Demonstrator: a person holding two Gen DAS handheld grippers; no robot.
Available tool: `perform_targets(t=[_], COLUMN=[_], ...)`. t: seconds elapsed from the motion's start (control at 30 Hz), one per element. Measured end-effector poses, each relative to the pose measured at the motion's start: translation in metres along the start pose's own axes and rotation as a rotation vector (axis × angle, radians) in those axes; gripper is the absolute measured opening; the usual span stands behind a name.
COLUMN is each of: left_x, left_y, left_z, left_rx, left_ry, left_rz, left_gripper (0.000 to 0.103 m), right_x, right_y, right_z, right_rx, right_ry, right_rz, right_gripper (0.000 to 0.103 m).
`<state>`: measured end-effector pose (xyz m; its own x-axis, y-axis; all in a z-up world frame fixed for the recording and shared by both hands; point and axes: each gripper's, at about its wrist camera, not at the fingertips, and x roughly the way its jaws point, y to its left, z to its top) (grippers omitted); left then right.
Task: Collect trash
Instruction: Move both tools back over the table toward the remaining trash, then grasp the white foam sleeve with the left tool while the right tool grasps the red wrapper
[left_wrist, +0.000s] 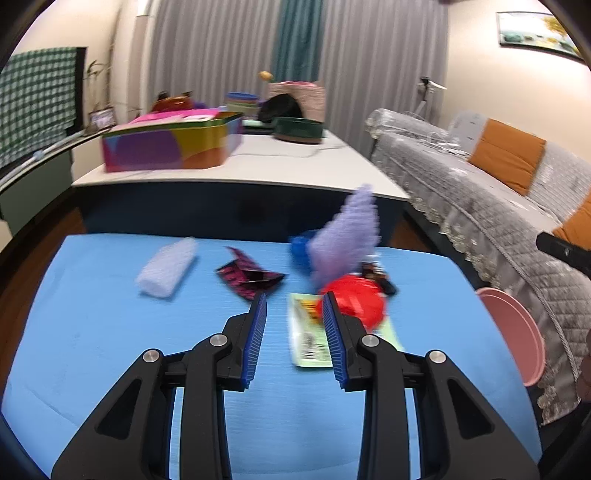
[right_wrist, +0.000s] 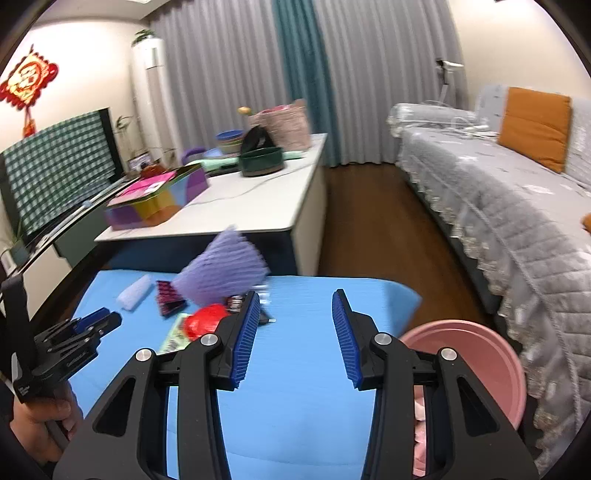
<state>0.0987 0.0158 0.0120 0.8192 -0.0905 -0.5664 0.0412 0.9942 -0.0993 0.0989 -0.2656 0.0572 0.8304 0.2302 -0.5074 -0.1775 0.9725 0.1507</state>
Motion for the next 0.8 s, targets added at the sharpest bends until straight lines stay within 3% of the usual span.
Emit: perform_targets(t=[0.33,0.4,0.47,0.53,0.6,0.67,0.8], left_x=[0.026,0.033,0.041,0.048,0.059,0.069,0.083], left_y=[0.071,0.086,0.098,0.107,0.114,0.119,0.126], left_z=[0.003,0.006,0.008,0.007,0.008,0.008,0.012], left_rx=[-0.082,-0.124,-0.165,-0.187,-0.192,-0.190,-0.179], left_ry=[-0.013,-0.002,0.010,0.023,0.041,0.061,0.083], left_rz=[0.140,0.154,0.164,0.183,0.200,0.222,0.267], left_gripper=[0.032,0.032,0.032,0.032,0.037,0.057,0.071], right_x=[0.073,0.085,0.096,0.109,0.122,0.137,0.154], right_y=[0.066,0.074,0.077,0.077,0.078,0.079,0.083], right_z=[-0.026,-0.028,-0.030,-0.031,-0.033,-0.036,-0.041], right_rx=[-0.069,-0.080,-0.076,-0.060,-0.048,-0.047,-0.061], right_ry=[0.068,0.083,0.093,0.120,0.151,0.193,0.240], right_rz=[0.117,0.125,0.126,0.128,0.134,0.138,0.144], right_gripper=[0.043,0.056,0.077,0.082,0.086,0.087,0.091])
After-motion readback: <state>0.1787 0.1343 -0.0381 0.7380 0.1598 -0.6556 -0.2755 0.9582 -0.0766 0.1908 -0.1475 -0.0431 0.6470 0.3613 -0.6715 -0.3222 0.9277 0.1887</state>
